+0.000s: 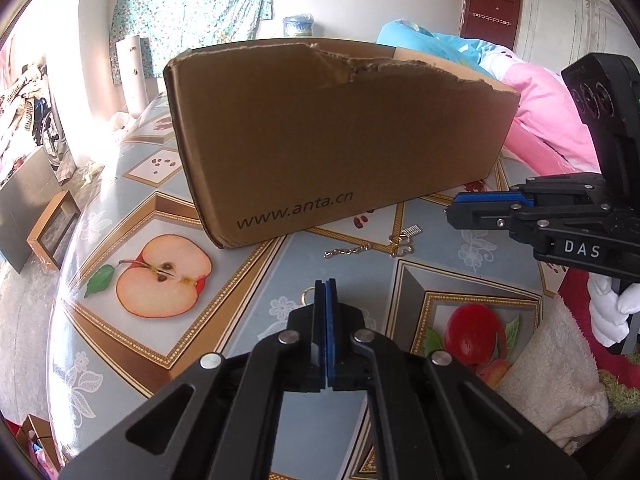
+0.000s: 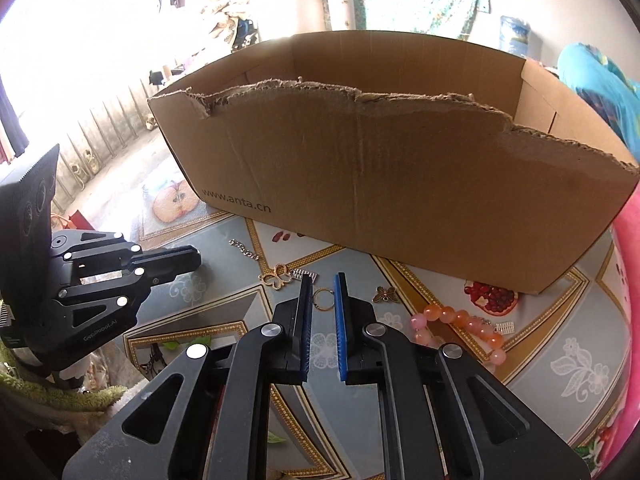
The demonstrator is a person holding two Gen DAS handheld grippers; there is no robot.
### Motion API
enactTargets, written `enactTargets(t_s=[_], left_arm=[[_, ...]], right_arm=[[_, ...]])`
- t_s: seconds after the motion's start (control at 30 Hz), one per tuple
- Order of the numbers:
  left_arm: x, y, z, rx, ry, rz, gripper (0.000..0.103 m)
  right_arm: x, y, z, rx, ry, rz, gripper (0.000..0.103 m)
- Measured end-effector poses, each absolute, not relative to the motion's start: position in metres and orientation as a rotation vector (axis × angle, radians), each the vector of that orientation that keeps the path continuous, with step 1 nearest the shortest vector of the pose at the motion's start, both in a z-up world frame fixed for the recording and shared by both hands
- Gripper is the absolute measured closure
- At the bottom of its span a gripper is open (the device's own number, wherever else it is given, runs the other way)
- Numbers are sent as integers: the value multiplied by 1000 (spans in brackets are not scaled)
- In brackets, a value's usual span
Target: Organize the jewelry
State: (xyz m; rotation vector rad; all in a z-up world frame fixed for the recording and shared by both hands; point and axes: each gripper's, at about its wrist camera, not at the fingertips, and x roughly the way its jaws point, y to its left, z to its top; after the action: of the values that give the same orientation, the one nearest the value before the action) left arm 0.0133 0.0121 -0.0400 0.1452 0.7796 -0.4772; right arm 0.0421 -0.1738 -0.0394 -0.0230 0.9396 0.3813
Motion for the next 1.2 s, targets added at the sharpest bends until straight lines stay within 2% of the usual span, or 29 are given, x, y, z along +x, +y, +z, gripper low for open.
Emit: enactTargets(t_s=[0.33,0.5,0.6,0.83,0.9,1.2], left_arm=[[3,28,-29,119,748,-470,103],[1,30,-28,158,759,-474,85],[4,26,-29,180,757,-485,81],[13,10,-39,284,757,-545,82],[14,8,-38,288,765,-557,91],[11,-3,-39,314,742,-545,92]], right_arm=[[20,-186,-19,8,893,361,94],[15,-190,-18,41,894,365,94],[11,-192,-18,53,895,371,94],[9,-195,-13,69,890,375,94],[8,-199,-10,76,887,378,94],[8,-196,-6,85,862,387,94]])
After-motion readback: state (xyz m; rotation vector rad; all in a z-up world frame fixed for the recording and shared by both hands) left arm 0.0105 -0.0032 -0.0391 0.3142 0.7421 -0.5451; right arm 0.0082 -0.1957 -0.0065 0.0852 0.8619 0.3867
